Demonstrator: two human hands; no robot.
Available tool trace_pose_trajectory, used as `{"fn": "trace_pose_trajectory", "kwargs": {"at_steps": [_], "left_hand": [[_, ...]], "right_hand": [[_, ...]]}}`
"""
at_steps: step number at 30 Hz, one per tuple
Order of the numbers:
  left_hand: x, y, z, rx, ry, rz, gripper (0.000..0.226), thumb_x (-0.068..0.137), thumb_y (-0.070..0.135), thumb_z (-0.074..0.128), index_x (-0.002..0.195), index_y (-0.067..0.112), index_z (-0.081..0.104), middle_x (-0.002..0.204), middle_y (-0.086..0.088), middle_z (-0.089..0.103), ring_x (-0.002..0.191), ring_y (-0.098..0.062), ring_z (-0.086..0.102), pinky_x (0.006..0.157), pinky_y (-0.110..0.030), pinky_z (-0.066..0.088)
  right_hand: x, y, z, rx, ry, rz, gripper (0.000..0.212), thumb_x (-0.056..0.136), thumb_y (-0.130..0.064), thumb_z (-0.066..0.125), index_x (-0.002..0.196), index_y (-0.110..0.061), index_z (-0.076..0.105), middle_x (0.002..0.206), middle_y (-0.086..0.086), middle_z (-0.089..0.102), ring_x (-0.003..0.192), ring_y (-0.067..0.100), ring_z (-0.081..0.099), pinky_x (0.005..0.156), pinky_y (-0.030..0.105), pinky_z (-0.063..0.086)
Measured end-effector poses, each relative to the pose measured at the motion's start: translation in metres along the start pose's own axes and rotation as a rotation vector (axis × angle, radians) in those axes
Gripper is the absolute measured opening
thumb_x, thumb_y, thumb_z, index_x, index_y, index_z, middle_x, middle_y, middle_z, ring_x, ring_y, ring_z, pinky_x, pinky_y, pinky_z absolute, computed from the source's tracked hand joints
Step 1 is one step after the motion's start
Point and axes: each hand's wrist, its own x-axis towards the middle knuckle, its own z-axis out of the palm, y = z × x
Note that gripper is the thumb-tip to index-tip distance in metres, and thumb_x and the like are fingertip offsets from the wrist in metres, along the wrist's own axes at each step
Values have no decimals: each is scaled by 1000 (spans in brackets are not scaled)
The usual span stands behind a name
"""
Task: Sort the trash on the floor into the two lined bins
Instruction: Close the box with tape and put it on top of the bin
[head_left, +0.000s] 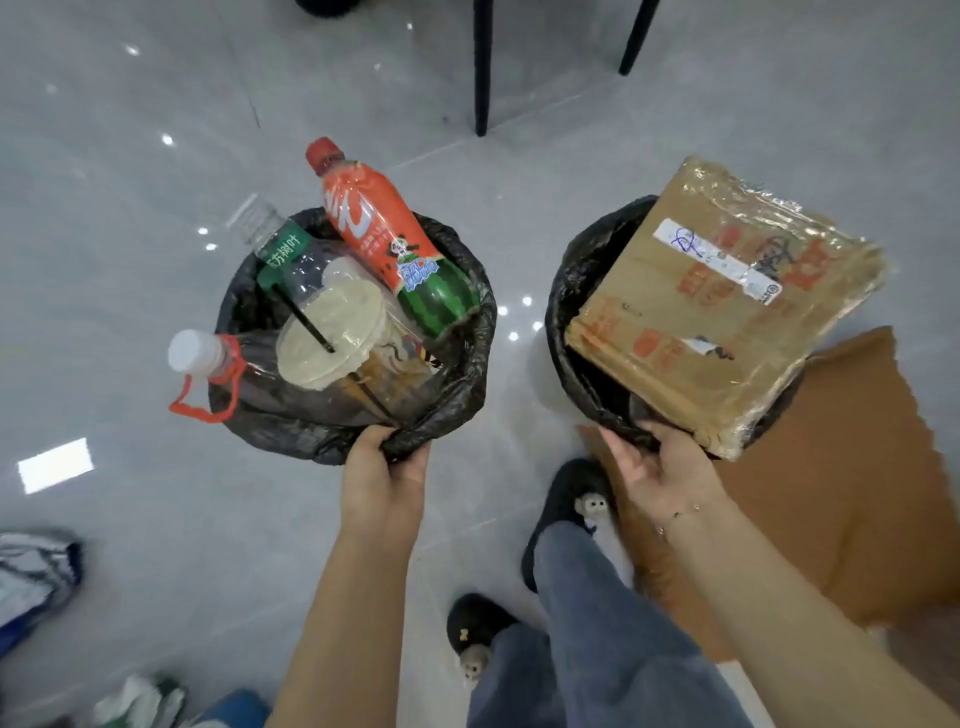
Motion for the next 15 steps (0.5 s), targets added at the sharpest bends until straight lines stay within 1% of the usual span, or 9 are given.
{"fn": "trace_pose_trajectory", "kwargs": {"at_steps": [1,2,4,6,7,9,12,13,15], "left_hand": [[-5,1,12,30,-10,-7,49,90,-9,35,132,9,52,130,-12,59,119,-28,57,86,-40,55],[-13,-1,28,68,-12,-13,49,89,-9,35,132,9,52,130,-12,59,120,-28,56,87,-40,54],[-22,-4,50,111,-17,-23,48,89,-9,35,130,8,52,130,-12,59,122,-29,55,93,-41,52],[-32,-13,85,179,1,-55,45,88,-9,35,126,7,54,130,-13,59,123,-30,54,101,-43,47],[-36,-17,96,195,10,-80,43,89,-9,35,123,7,55,129,-13,59,122,-30,54,103,-44,45],[-41,-26,127,238,-7,-126,42,89,-9,36,123,5,56,127,-13,60,121,-30,55,102,-43,46],[-48,-46,181,328,-35,-193,45,89,-7,36,130,3,52,122,-13,62,114,-28,59,91,-41,55],[-48,-53,195,361,-49,-211,43,90,-7,35,127,3,53,119,-13,63,110,-27,60,87,-40,56],[-43,-68,230,408,-79,-258,36,91,-6,34,118,2,56,112,-15,64,102,-27,62,81,-39,57]], "right_hand": [[-9,-12,0,40,3,-14,27,97,-2,44,123,-1,52,117,18,59,69,25,72,59,31,60],[-18,-27,-1,89,20,-21,28,97,-2,45,124,-1,52,115,17,60,75,26,72,59,31,59],[-29,-46,4,143,27,-19,33,96,-2,46,129,-1,51,108,17,62,105,27,64,67,33,59],[-40,-75,8,207,56,-15,34,96,-2,47,130,-2,51,107,16,63,116,28,58,67,33,59],[-44,-84,10,221,54,-15,35,95,-3,48,130,-3,51,108,16,63,113,27,60,64,33,59],[-51,-109,14,260,48,-24,34,95,-4,49,129,-2,52,104,15,64,95,26,66,57,31,60],[-58,-148,27,320,43,-27,34,96,-6,48,129,-2,51,96,14,64,61,26,71,48,24,56],[-58,-158,30,334,60,-37,35,96,-5,48,131,-3,51,96,13,64,61,24,71,46,24,55],[-53,-179,38,377,88,-68,39,94,-3,50,133,-3,50,103,12,64,78,21,69,46,25,55]]}}
